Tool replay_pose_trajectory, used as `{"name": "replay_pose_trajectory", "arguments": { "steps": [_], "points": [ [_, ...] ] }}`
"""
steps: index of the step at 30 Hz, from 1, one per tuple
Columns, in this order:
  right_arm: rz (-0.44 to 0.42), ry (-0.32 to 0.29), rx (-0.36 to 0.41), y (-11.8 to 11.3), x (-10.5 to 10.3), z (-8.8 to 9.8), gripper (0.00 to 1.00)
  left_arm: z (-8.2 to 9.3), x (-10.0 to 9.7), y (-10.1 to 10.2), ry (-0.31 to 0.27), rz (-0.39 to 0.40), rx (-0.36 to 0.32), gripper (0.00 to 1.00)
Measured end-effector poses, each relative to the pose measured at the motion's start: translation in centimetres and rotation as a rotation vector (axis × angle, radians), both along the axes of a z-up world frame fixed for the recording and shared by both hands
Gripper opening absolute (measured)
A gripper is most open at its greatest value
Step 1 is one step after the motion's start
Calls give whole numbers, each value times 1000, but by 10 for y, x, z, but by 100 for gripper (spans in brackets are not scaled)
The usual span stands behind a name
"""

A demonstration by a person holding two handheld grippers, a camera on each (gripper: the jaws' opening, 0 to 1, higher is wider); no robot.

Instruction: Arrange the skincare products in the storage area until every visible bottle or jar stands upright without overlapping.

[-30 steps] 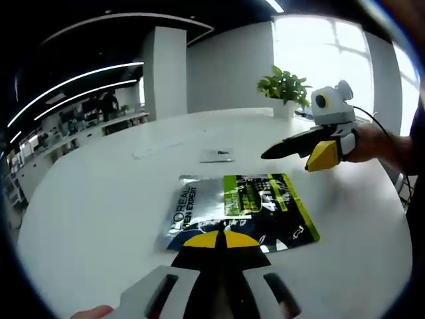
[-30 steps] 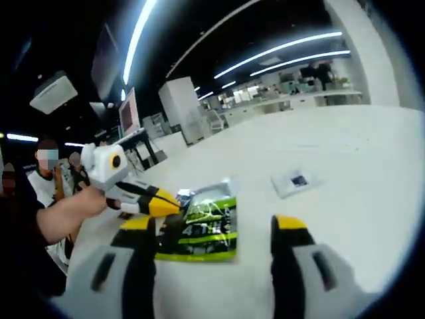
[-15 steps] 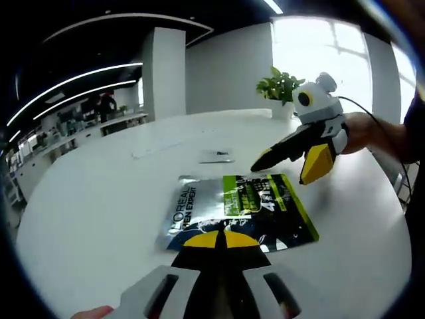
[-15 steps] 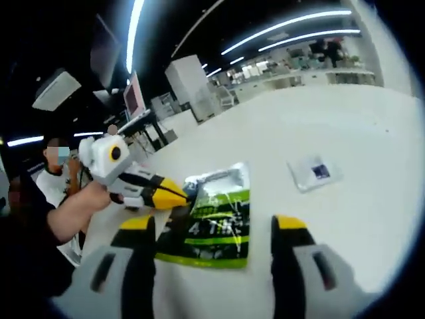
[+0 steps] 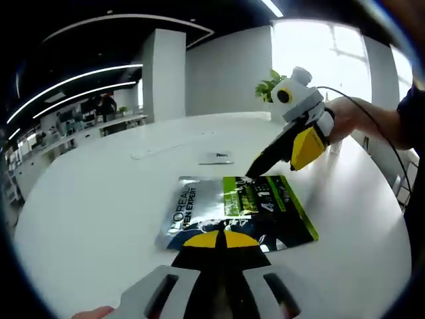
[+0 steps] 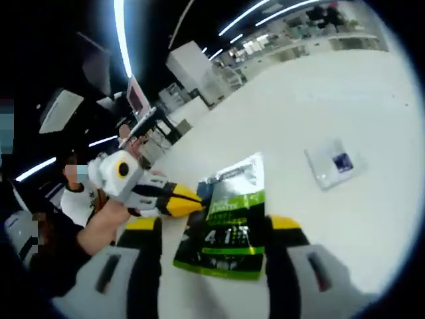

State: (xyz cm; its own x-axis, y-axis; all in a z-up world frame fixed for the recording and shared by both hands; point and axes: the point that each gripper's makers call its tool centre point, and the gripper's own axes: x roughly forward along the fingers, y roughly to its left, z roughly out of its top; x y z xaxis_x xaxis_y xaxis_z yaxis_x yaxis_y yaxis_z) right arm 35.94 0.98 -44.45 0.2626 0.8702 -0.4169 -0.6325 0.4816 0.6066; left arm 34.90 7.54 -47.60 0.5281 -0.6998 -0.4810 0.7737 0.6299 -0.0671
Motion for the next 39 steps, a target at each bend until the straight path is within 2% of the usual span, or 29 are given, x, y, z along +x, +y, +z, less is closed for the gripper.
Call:
{"name": "replay_pose_trajectory", "arguments": {
  "steps": [4,8,11,13,17,19,23,31,35,39],
  "points": [
    [-19,102,59,-1,0,3,63,0,1,1,-1,0,-1,0],
    [-19,121,73,3,-9,4,62,0,3,2,-4,2,-5,0],
    [-27,155,128,8,-17,11,60,0,4,3,-6,2,-3,0],
    [-30,159,133,9,-19,10,59,0,4,3,-6,3,-5,0],
    [-31,213,131,8,-25,0,49,0,6,4,-10,1,-10,0],
    [-5,183,74,3,-27,-5,41,0,6,4,-10,1,-10,0],
    [6,198,57,4,-28,-6,33,0,7,4,-16,-1,0,0],
    [37,245,62,7,-16,-10,25,0,8,4,-14,-1,-7,0],
    [50,261,56,9,-16,-17,15,0,9,3,-13,-3,-11,0],
    [70,246,42,8,-9,-22,5,0,9,3,-15,-3,-11,0]
  ]
}}
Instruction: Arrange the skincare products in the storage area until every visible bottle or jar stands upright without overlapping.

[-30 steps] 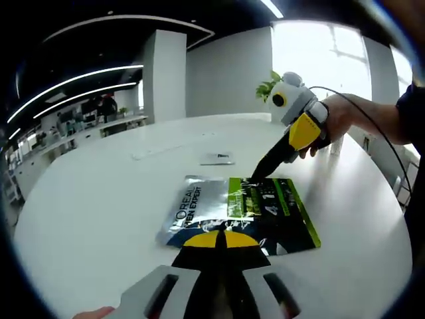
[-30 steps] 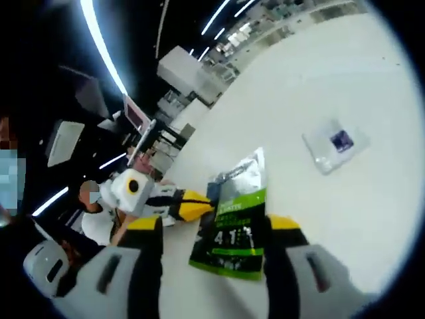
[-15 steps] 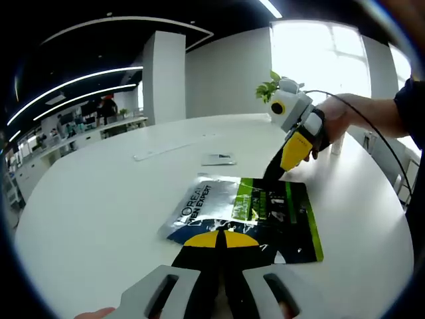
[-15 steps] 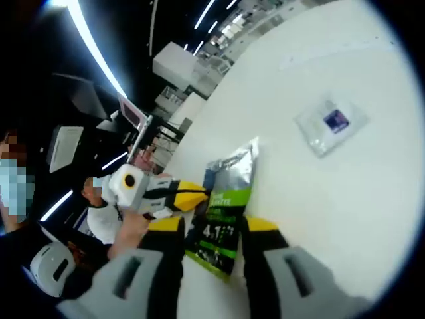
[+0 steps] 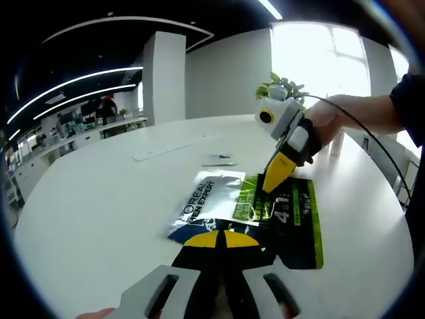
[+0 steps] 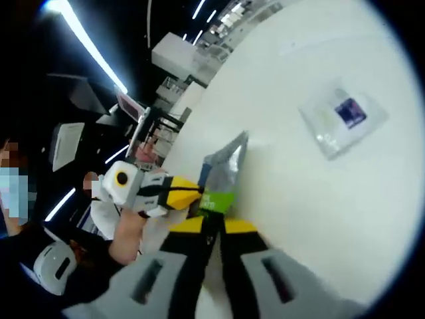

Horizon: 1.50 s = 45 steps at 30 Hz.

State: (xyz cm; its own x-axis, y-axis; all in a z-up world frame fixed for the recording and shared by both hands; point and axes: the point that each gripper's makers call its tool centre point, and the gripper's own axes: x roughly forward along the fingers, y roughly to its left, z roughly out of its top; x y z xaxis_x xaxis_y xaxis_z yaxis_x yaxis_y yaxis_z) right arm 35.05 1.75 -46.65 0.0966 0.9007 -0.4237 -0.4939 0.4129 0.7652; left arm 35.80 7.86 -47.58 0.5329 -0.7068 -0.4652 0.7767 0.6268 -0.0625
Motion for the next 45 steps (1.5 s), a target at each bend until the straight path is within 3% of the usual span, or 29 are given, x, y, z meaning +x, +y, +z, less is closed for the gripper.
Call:
{"name": "replay_pose_trajectory", "arguments": {
  "steps": [5,7,8,12,16,27,45],
  "points": [
    [-20,-15,8,-4,9,-1,2,0,0,0,3,0,-6,0],
    [-21,-81,-6,-5,11,-2,1,0,0,0,3,0,-4,0],
    [-24,-70,-7,-4,8,-2,1,0,0,0,2,-1,-3,0],
    [-33,-136,-38,-4,6,-3,0,1,-3,-2,0,-1,3,0],
    [-58,-159,-52,-3,1,-2,0,1,-3,-2,2,2,-2,0],
    [-185,-182,-22,-7,-6,4,0,5,-9,-3,-12,-4,27,0],
    [-220,-175,-10,-3,-16,2,0,11,-10,0,-9,1,-4,0]
  ]
}}
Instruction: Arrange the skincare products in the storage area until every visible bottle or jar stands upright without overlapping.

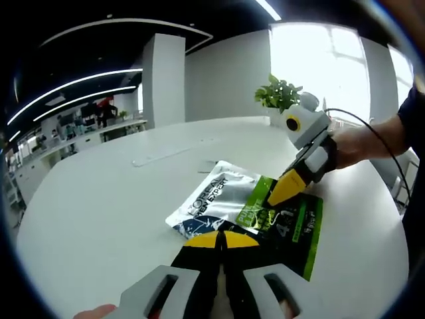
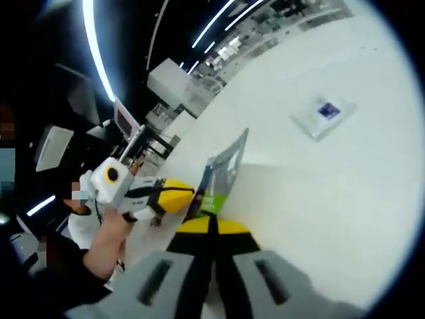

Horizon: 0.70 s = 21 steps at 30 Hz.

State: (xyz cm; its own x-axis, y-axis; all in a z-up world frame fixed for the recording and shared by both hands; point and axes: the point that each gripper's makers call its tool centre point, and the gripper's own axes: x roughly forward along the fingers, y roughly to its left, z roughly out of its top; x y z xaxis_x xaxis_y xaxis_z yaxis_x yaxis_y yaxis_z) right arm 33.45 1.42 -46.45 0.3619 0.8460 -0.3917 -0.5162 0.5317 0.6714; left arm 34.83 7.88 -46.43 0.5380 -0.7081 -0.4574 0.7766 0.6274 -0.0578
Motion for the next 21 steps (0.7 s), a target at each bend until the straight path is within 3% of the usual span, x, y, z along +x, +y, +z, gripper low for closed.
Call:
{"name": "replay_pose_trajectory", "arguments": {
  "steps": [21],
  "points": [
    [-35,-10,12,-11,0,4,0,6,-7,7,-12,24,-24,0]
  ]
}}
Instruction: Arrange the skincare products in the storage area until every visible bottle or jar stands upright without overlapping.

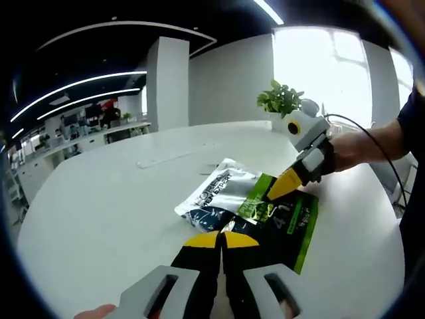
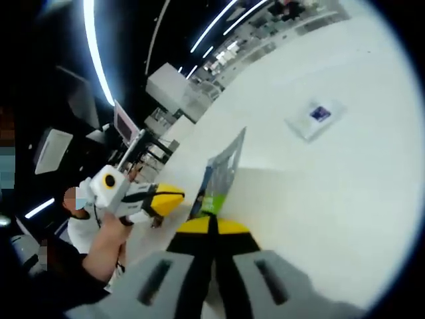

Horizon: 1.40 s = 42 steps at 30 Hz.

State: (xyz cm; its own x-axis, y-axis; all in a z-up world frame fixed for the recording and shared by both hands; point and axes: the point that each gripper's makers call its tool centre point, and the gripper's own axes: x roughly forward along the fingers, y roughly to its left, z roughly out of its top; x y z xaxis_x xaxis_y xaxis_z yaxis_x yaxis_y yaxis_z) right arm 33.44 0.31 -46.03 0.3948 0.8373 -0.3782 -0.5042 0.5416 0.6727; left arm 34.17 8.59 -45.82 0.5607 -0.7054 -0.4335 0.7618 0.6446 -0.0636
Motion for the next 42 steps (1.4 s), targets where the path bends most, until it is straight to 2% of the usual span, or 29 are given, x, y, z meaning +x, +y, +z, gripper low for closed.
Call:
{"name": "replay_pose_trajectory", "arguments": {
  "steps": [9,29,35,42],
  "points": [
    [-19,-1,10,-6,2,4,0,1,-1,3,-6,7,-8,0],
    [-74,-26,18,-25,-8,18,0,7,-17,5,-15,10,-25,0],
    [-82,-31,22,-27,-8,20,0,14,-18,11,-51,46,-23,16],
    [-92,-36,25,-27,-14,23,0,13,-21,17,-58,66,-11,24]
  ]
}}
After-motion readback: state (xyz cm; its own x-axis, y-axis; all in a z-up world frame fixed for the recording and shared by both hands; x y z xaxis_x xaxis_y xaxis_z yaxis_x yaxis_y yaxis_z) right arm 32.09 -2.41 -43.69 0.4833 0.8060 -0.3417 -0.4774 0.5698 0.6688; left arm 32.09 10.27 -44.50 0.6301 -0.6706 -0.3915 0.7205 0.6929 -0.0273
